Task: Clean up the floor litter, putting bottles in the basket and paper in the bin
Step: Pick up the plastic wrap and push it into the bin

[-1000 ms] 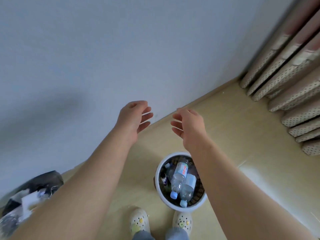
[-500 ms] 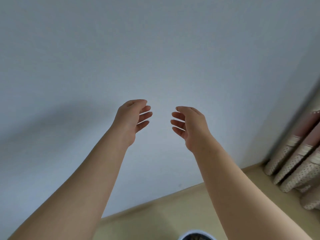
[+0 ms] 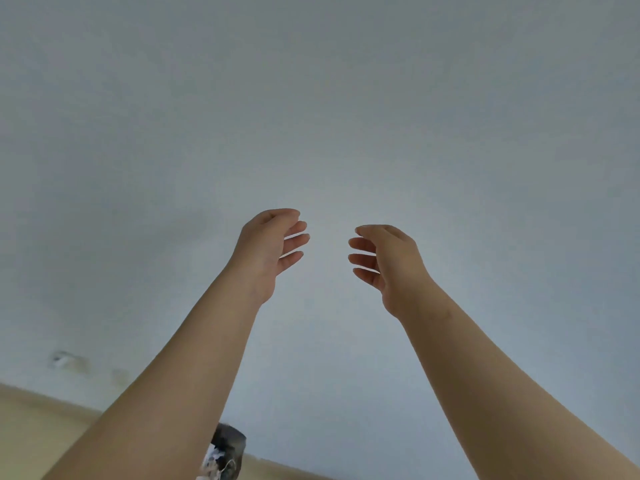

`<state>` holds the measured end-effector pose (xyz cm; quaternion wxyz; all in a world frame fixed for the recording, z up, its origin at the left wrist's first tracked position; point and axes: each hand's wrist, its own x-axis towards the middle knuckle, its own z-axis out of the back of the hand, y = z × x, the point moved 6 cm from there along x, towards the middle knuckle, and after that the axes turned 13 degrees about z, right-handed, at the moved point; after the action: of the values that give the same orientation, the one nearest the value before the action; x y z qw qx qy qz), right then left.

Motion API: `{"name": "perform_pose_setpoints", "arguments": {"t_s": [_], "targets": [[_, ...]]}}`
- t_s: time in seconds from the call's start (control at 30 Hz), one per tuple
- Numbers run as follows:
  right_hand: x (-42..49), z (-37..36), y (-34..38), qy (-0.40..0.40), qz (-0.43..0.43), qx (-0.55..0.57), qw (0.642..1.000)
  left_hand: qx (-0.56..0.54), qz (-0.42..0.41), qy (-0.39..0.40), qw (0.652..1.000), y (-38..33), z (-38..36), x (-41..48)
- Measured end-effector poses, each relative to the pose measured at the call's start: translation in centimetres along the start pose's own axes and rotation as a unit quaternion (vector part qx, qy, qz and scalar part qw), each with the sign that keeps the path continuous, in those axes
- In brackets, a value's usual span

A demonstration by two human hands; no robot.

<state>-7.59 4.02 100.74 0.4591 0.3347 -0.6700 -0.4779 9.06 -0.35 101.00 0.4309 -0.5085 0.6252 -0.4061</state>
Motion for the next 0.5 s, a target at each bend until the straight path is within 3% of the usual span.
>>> {"name": "perform_pose_setpoints", "arguments": {"t_s": [0.27,0.5], "targets": [[-2.4,-19.0,-0.7,0.144,-0.007,0.051,0.988,-0.019,-0.056,-0.134,0.989,-6.1,18.1,-3.1],[-8.4,-40.9,-3.4,0.259,-0.053,0.112,0.958,-0.036,-0.068,-0.274,0.959,-9.3,39.4,-7.3]]}}
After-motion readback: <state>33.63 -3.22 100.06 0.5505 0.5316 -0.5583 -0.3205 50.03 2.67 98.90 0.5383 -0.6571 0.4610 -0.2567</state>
